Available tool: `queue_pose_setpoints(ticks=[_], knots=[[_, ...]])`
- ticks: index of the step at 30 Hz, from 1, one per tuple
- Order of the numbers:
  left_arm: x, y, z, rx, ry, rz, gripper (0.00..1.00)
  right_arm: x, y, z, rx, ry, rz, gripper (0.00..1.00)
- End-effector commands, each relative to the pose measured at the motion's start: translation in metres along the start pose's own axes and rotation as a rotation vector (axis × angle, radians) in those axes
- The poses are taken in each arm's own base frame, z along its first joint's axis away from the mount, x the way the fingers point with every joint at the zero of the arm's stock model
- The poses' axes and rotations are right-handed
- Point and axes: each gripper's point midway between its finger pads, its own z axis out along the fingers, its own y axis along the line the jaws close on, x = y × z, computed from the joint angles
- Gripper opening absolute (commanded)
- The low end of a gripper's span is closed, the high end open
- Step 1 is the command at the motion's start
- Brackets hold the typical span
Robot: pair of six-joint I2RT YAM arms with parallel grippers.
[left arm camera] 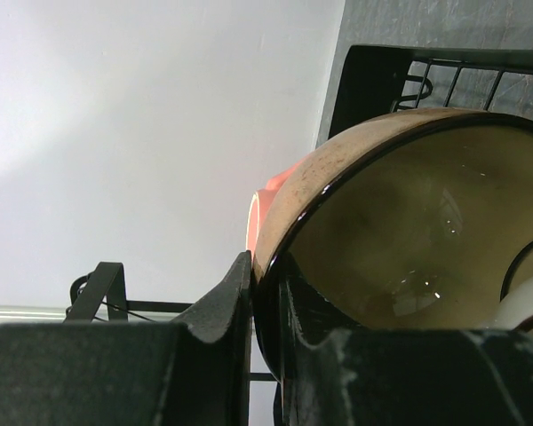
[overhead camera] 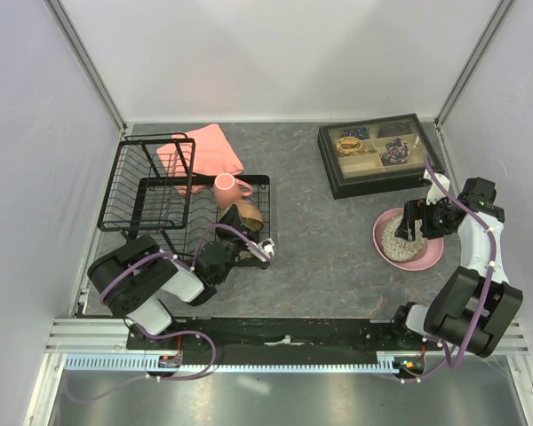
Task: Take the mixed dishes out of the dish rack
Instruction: Pick up the bowl from the dish rack.
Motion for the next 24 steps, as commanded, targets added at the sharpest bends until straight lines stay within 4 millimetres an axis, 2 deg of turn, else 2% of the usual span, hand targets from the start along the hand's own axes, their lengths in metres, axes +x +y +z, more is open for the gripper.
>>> queue_pose_setpoints(ticks=[1,16,24], knots=[[0.000,0.064,-0.012,-0.261,-0.014,-0.090,0.02,-0.004,-0.003,0.002,0.005,-0.008,-0.023,0.95],[-0.002,0.083,-0.011,-0.314,-0.006,-0.081,0.02,-0.004,-0.003,0.002,0.006,-0.008,-0.025,0.95],[-0.003,0.100,-0.013,-0.361,-0.004,-0.080,0.02,-0.004,-0.003,0.002,0.005,-0.005,-0.021,0.95]])
